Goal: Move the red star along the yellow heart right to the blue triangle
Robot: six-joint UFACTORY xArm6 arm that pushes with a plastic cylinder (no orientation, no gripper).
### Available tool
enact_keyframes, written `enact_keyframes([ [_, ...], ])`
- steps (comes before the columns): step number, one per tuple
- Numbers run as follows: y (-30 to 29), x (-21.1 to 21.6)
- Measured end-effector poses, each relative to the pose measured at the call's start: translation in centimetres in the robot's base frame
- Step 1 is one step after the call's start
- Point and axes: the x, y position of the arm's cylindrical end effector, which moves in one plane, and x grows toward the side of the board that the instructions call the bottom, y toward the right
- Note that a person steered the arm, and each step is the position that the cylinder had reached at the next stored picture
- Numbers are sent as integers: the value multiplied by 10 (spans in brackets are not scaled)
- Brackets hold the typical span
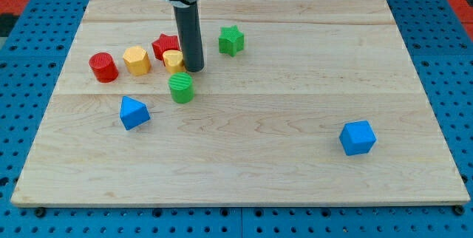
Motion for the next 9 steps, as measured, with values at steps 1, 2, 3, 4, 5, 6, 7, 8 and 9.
enact_keyframes([
  [1,24,-21],
  [2,45,-59],
  [3,44,-94],
  [4,14,-107],
  [5,-26,-107],
  [6,-40,-97],
  [7,-40,-66],
  [8,-40,-43],
  [9,-40,-21],
])
